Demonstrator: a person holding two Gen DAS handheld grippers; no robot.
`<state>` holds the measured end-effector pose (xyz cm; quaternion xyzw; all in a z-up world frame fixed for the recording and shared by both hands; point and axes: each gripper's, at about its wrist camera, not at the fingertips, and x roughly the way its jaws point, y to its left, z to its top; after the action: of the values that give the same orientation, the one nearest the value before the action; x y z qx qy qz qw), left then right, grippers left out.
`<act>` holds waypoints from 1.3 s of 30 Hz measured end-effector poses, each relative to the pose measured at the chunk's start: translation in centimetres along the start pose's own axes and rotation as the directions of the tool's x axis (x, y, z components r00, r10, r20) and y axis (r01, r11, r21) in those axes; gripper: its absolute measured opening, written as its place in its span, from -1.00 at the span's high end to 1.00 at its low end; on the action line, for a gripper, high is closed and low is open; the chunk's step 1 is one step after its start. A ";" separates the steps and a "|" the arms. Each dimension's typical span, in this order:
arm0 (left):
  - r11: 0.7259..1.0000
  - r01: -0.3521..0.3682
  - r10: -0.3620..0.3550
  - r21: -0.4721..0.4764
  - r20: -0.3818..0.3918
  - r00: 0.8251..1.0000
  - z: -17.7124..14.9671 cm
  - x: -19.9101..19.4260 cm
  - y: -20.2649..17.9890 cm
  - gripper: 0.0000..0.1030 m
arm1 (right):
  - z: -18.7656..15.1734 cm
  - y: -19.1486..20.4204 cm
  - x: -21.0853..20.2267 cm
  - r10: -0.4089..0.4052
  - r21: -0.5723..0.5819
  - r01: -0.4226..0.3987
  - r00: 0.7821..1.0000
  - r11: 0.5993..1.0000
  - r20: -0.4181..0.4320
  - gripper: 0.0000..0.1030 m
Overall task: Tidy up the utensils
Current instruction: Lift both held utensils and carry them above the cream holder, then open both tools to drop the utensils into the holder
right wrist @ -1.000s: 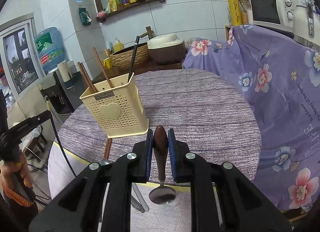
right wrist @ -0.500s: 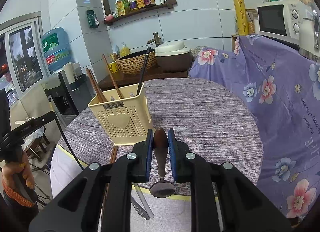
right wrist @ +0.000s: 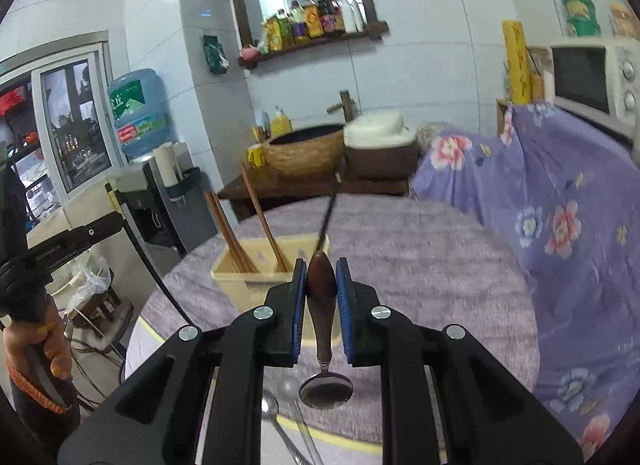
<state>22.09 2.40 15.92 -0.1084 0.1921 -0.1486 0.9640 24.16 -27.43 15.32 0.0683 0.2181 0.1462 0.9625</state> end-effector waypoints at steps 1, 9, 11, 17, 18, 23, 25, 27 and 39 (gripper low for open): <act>1.000 0.002 -0.002 0.006 0.018 1.000 1.0 0.0 -0.3 0.85 | 1.1 0.3 0.2 0.003 -0.004 -0.003 1.000 1.000 0.016 0.69; 1.000 -0.025 0.024 0.011 0.099 0.995 6.9 3.4 -2.3 0.85 | 7.8 4.2 4.4 -0.010 -0.064 0.017 0.994 0.998 0.112 0.69; 0.999 -0.039 0.037 0.013 0.094 0.995 6.6 4.9 -2.4 0.85 | 7.5 4.6 6.0 -0.018 -0.067 0.025 0.994 0.997 0.105 0.69; 0.998 -0.060 0.060 0.002 0.029 0.998 2.8 8.4 -1.1 0.85 | 4.3 4.0 10.2 -0.036 -0.048 0.037 0.999 0.998 0.014 0.69; 0.998 -0.064 0.064 0.002 0.017 0.998 2.0 8.8 -0.9 0.85 | 3.6 3.8 10.8 -0.037 -0.042 0.037 0.999 0.998 -0.008 0.69; 0.998 -0.066 0.065 -0.016 -0.056 0.996 -1.2 10.4 0.2 0.85 | 0.9 3.2 12.4 -0.047 -0.035 0.045 0.997 0.998 -0.065 0.69; 0.997 -0.068 0.066 -0.025 -0.081 0.995 -2.0 10.9 0.6 0.85 | 0.1 2.9 12.9 -0.050 -0.027 0.048 0.996 0.999 -0.077 0.69; 0.997 -0.069 0.066 -0.030 -0.100 0.993 -2.7 11.2 0.9 0.85 | -0.3 2.6 13.0 -0.062 -0.024 0.061 0.996 0.998 -0.070 0.69; 0.997 -0.061 0.055 -0.040 -0.125 0.991 -4.0 10.8 0.9 0.66 | -1.5 1.9 11.6 -0.060 -0.016 0.060 0.998 0.998 -0.018 -0.08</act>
<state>30.21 -0.92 8.47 -0.1142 0.2580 -0.1228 0.9515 33.02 -21.93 9.76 0.0530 0.2278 0.1194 0.9649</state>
